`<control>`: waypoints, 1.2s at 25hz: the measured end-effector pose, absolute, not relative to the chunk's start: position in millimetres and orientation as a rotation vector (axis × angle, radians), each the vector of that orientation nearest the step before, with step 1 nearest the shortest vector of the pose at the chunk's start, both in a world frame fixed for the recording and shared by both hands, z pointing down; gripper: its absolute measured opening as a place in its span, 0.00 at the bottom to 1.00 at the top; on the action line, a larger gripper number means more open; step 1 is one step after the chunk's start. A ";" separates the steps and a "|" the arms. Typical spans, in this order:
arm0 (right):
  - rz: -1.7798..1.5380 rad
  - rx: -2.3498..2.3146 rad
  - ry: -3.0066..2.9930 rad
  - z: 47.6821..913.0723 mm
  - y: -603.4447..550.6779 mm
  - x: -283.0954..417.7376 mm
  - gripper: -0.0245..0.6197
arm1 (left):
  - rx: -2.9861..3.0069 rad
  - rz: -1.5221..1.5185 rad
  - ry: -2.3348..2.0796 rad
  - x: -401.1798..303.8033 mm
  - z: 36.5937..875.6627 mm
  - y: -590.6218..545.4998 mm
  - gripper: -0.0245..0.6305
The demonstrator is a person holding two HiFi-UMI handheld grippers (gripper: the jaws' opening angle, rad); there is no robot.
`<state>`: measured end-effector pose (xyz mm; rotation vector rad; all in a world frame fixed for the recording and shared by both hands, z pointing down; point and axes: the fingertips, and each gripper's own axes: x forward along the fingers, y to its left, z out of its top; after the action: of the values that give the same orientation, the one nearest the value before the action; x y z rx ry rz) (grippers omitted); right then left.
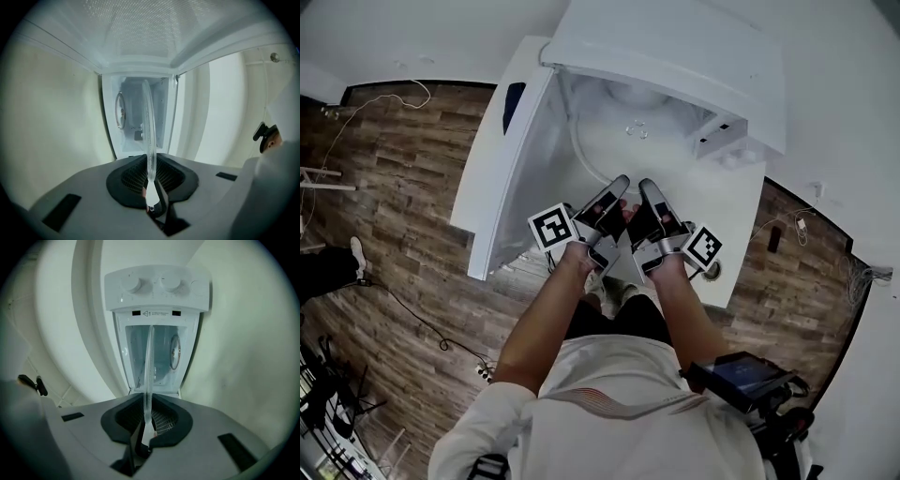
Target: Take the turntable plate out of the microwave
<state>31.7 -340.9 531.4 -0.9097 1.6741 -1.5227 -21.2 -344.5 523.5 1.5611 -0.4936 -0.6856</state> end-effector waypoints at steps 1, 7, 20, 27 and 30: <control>-1.526 -0.903 1.685 530.1 -341.9 30.4 0.10 | 1.558 -0.692 -0.500 -22.5 522.7 -344.7 0.12; -1.535 -0.877 1.718 511.6 -316.5 32.1 0.10 | 1.564 -0.726 -0.528 -21.8 502.9 -317.9 0.12; -1.505 -0.738 1.820 468.0 -194.5 65.2 0.10 | 1.653 -0.808 -0.615 11.6 457.7 -189.5 0.12; -1.474 -0.708 1.855 435.6 -144.5 86.1 0.10 | 1.684 -0.821 -0.619 32.3 425.9 -138.9 0.12; -1.460 -0.701 1.866 420.0 -128.8 87.9 0.10 | 1.695 -0.825 -0.615 34.0 410.6 -123.0 0.12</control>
<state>87.9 -128.8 420.0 -0.7015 1.8663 -1.4598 34.0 -123.0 410.6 1.6946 -0.6152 -0.8250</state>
